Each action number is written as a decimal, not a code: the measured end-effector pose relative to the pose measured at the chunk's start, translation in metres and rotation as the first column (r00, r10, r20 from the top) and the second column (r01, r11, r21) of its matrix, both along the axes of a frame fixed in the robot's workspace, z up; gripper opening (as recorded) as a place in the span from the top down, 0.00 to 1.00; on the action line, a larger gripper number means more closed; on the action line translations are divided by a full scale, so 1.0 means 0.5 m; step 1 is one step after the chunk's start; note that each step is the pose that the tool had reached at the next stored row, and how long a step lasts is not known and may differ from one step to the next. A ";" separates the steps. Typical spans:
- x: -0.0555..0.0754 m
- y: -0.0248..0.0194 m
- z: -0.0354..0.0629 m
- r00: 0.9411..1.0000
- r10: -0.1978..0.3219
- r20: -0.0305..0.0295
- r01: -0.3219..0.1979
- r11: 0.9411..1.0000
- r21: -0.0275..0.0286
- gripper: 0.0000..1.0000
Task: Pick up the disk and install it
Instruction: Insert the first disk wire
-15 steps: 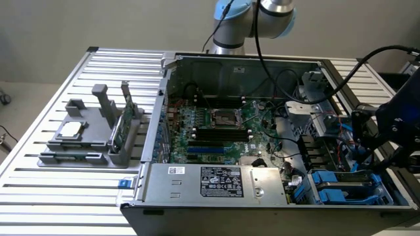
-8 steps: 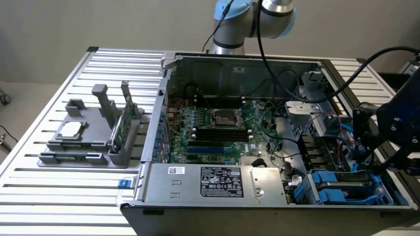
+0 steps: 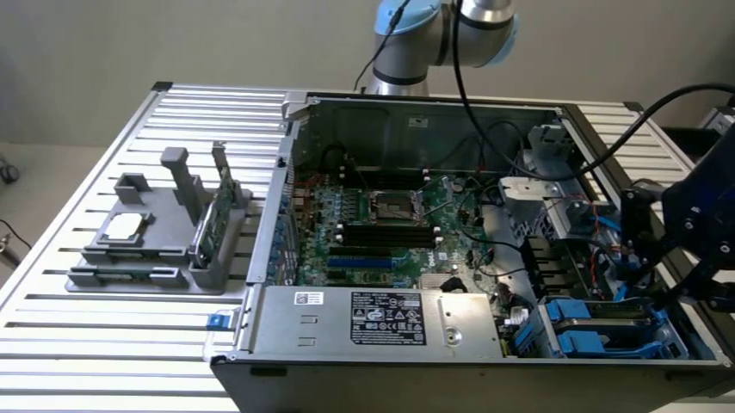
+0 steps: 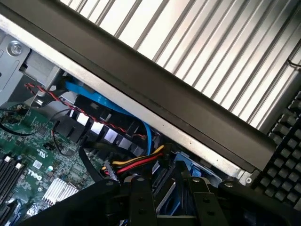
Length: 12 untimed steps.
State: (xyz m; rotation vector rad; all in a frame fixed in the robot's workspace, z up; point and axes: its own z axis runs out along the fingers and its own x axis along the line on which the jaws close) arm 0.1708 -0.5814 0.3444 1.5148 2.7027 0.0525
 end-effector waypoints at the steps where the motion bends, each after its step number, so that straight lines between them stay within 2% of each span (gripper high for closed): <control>1: 0.000 -0.0019 0.000 1.000 -0.005 -0.001 0.005 1.000 0.002 0.66; 3: 0.000 -0.0048 0.000 1.000 -0.014 -0.001 0.014 1.000 0.010 0.66; 4: 0.000 -0.0057 0.000 1.000 -0.019 -0.002 0.019 1.000 0.016 0.66; 8: -0.001 -0.0072 0.000 0.999 -0.041 -0.004 0.041 0.998 0.045 0.66; 10: -0.001 -0.0095 0.000 0.999 -0.051 -0.004 0.051 0.997 0.053 0.66; 12: -0.001 -0.0133 0.000 0.998 -0.058 -0.004 0.059 0.997 0.056 0.66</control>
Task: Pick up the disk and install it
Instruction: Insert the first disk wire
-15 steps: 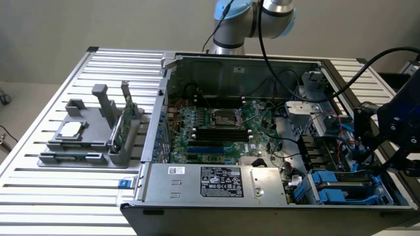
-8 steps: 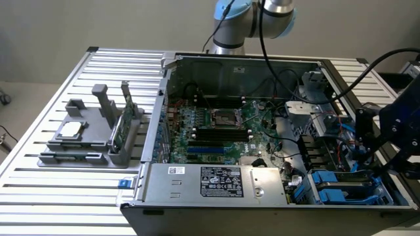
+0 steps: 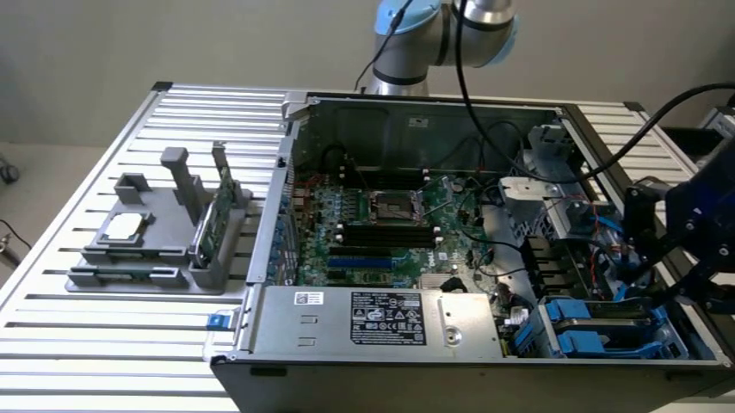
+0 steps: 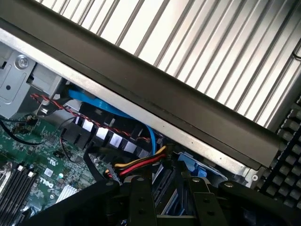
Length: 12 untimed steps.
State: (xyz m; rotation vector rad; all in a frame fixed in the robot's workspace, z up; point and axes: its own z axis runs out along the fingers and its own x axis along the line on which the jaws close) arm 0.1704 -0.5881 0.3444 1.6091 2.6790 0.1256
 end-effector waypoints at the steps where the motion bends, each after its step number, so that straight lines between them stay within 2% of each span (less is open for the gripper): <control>1: 0.000 -0.0020 0.000 1.000 -0.004 0.000 0.004 1.000 0.002 0.66; 7: 0.000 -0.0120 -0.002 1.000 -0.030 -0.002 0.030 0.999 0.012 0.66; 12: 0.000 -0.0142 -0.005 0.998 -0.057 -0.011 0.057 0.998 0.016 0.66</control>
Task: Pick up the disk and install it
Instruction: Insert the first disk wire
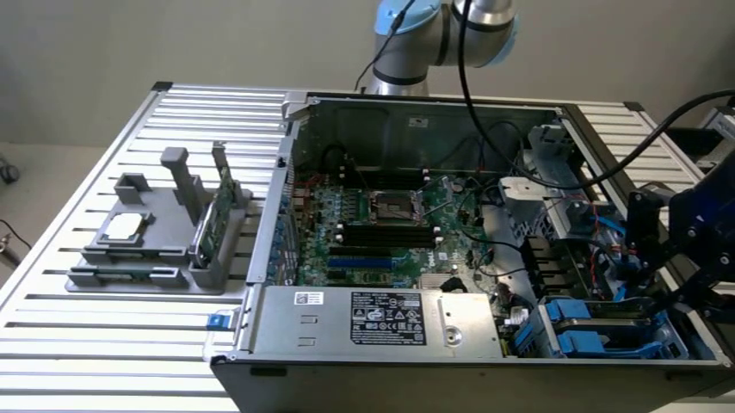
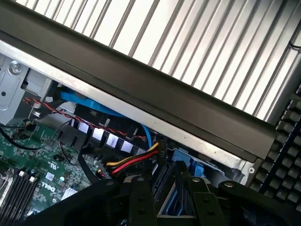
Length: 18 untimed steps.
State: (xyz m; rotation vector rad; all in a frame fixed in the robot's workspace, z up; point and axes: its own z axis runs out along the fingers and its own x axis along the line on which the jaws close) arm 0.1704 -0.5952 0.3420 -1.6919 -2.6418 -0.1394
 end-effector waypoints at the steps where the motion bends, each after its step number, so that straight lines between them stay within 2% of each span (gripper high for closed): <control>1: 0.000 -0.0001 0.000 1.000 -0.003 -0.002 0.003 1.000 0.001 0.66; 5: 0.001 -0.0002 -0.001 1.000 -0.008 -0.007 0.008 1.000 0.005 0.66; 8: 0.002 -0.0002 -0.001 1.000 -0.008 -0.010 0.009 1.000 0.014 0.66; 12: 0.006 -0.0001 -0.001 1.000 -0.008 -0.012 0.008 1.000 0.026 0.66; 16: 0.012 -0.0006 -0.002 1.000 -0.008 -0.015 0.009 0.999 0.033 0.66; 18: 0.012 -0.0019 -0.002 1.000 -0.008 -0.020 0.009 0.999 0.035 0.66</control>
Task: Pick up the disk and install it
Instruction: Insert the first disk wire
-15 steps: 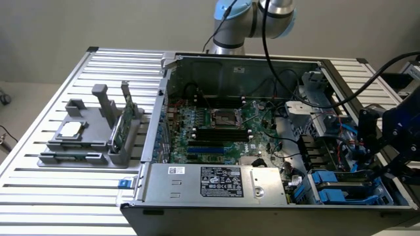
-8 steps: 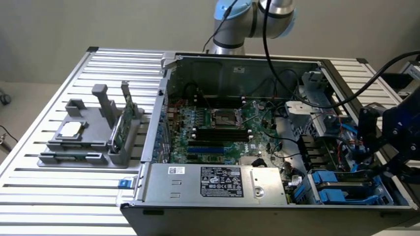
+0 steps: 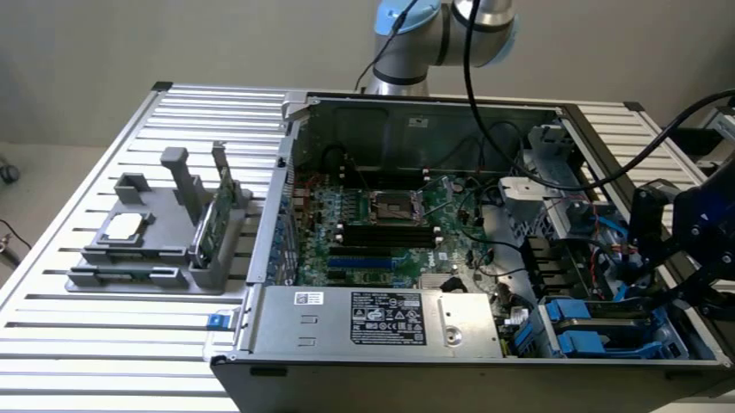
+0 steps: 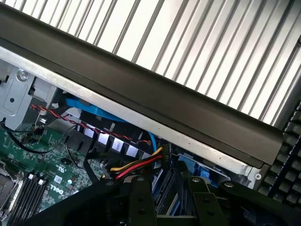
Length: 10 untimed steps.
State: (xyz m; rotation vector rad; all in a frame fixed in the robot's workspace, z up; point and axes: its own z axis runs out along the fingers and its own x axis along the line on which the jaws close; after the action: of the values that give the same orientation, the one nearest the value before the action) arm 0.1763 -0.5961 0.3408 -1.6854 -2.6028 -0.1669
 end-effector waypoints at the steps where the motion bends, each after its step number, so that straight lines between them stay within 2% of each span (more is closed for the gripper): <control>1: 0.000 -0.0007 0.000 1.000 0.000 -0.003 0.000 1.000 0.001 0.66; 4: 0.000 -0.0029 -0.001 1.000 0.000 -0.011 0.000 1.000 0.003 0.66; 5: 0.000 -0.0036 -0.001 1.000 0.000 -0.014 0.000 1.000 0.003 0.68; 6: 0.001 -0.0043 -0.001 1.000 0.000 -0.017 0.001 1.000 0.004 0.75; 7: 0.001 -0.0050 -0.001 1.000 -0.001 -0.020 0.001 1.000 0.005 0.75; 8: 0.001 -0.0057 -0.001 1.000 -0.001 -0.022 0.001 1.000 0.005 0.82; 10: 0.002 -0.0071 -0.001 1.000 -0.001 -0.026 0.001 1.000 0.007 0.82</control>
State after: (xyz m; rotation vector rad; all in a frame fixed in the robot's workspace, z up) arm 0.1775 -0.5997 0.3404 -1.6749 -2.5793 -0.1531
